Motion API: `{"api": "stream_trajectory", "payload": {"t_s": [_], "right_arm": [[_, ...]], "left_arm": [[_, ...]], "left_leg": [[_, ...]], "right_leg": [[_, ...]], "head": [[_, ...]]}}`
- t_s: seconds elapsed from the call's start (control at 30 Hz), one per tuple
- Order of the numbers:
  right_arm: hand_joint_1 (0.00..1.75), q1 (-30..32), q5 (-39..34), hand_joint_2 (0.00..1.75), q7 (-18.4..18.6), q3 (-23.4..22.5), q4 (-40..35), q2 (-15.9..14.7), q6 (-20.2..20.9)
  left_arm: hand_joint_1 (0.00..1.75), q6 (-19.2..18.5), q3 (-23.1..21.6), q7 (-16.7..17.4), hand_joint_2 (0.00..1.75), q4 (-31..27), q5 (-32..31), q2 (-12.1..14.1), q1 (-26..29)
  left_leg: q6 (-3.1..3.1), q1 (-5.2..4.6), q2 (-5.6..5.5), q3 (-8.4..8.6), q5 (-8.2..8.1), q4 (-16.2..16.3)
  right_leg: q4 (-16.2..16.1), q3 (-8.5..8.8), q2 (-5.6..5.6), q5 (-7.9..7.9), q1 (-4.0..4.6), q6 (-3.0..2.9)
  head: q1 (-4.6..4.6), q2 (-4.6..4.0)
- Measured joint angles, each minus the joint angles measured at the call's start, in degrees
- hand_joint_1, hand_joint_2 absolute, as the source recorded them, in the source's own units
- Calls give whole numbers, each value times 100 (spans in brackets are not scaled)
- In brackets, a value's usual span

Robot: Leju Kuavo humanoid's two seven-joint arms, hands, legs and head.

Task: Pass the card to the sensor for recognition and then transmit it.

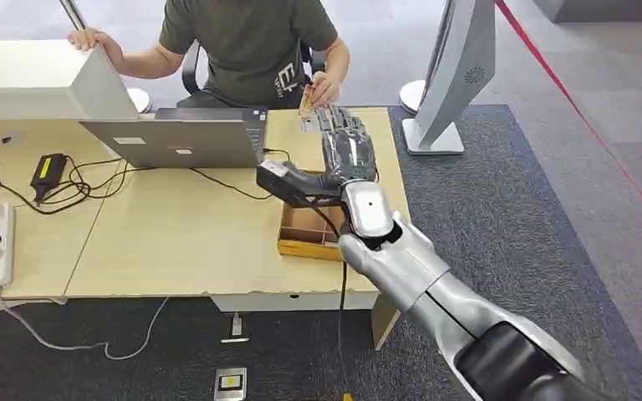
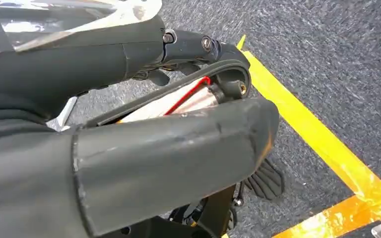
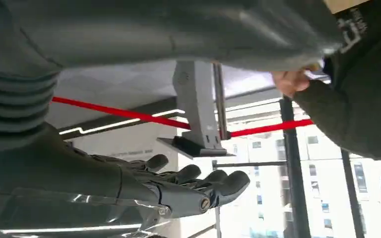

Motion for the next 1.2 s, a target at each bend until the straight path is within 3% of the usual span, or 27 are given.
{"api": "stream_trajectory", "payload": {"t_s": [0.2, 0.37, 0.57, 0.67, 0.77, 0.97, 1.1, 1.2], "right_arm": [[0, 306, 229, 0, 485, -402, -111, -666, 591], [0, 713, 441, 0, 566, -947, -378, -1233, 981], [0, 896, 474, 0, 566, -1309, -649, -1528, 1044], [0, 1029, 923, 0, 568, -1539, -763, -1626, 1281], [0, 1475, 1132, 0, 594, -2134, -986, -1906, 1661], [0, 2791, 536, 0, 607, -3533, -1597, -2506, 1809], [0, 3925, 159, 0, 524, -4446, -1783, -2701, 1654], [0, 4673, -213, 0, 229, -5100, -1645, -2671, 1008]], "left_arm": [[0, 0, 9, 111, 0, 0, 122, -22, 25], [0, 20, 46, 87, 0, 0, 179, -35, 43], [0, 24, 50, 87, 0, 0, 195, -46, 29], [0, 50, 57, 76, 0, 0, 238, -55, 21], [0, 52, 59, 87, 0, 0, 262, -59, 36], [0, -48, 87, 63, 0, 2, 251, -57, 66], [0, -81, 90, -72, 0, 2, 170, -52, 74], [0, -105, 90, -267, 0, 2, 146, -50, 72]], "left_leg": [[3, -4, -2, 0, -3, 5], [4, -4, -2, -4, -5, 4], [3, 0, 0, -2, -3, 1], [2, 1, -1, 3, -2, 3], [6, 0, -33, 4, -4, 6], [20, -5, -33, 3, -19, 8], [18, -2, -36, 5, -30, 6], [13, -4, -39, 4, -37, 2]], "right_leg": [[-4, 5, 0, 4, -3, 5], [-2, 3, 1, 4, -4, 5], [1, 0, 5, 4, 0, 4], [0, 2, 2, 3, 1, 4], [-8, 23, -32, -5, 0, 7], [-19, 28, -35, -11, -5, 16], [-20, 28, -35, -21, -2, 15], [-17, 25, -35, -29, -4, 13]], "head": [[0, 0], [0, 2], [-2, 2], [-2, 0], [4, 2], [9, 0], [2, 2], [4, 0]]}}
